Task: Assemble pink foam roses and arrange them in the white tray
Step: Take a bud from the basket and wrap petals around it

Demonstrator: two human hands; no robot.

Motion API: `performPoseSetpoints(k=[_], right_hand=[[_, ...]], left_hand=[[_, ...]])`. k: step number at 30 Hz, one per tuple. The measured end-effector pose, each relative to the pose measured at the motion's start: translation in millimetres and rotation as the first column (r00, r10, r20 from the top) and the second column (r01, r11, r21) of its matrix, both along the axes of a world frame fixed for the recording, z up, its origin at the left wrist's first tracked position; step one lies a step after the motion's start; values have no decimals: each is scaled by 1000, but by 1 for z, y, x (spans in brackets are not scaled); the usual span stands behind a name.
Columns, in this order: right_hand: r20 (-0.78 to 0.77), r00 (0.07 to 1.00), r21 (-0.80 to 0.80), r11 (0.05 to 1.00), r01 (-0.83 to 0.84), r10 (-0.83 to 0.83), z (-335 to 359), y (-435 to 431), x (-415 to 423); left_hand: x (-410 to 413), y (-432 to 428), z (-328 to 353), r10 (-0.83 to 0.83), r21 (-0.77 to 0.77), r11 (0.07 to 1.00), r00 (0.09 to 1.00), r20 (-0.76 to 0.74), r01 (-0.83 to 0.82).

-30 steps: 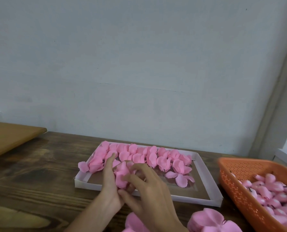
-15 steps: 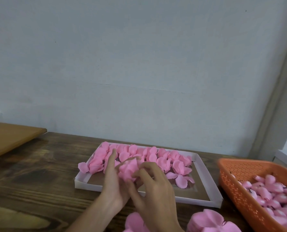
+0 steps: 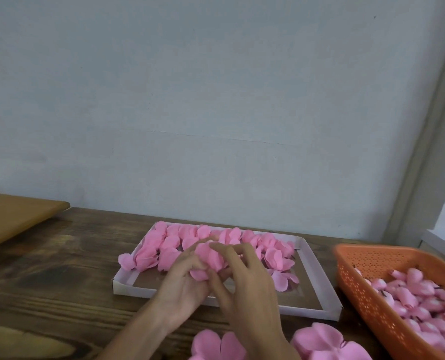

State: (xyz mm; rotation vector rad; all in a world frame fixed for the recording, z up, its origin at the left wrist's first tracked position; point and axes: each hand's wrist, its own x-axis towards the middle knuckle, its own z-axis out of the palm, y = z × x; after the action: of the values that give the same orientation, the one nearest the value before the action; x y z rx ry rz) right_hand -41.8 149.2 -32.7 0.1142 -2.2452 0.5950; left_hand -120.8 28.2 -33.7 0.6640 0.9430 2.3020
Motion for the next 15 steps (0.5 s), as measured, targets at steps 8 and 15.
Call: performPoseSetpoints(k=[8, 15], right_hand=[[51, 999, 16, 1000, -19, 18, 2, 0, 3], [87, 996, 29, 999, -16, 13, 2, -2, 4]], left_hand=[[-8, -1, -7, 8, -37, 999, 1000, -6, -8], [-9, -3, -5, 60, -95, 994, 998, -7, -60]])
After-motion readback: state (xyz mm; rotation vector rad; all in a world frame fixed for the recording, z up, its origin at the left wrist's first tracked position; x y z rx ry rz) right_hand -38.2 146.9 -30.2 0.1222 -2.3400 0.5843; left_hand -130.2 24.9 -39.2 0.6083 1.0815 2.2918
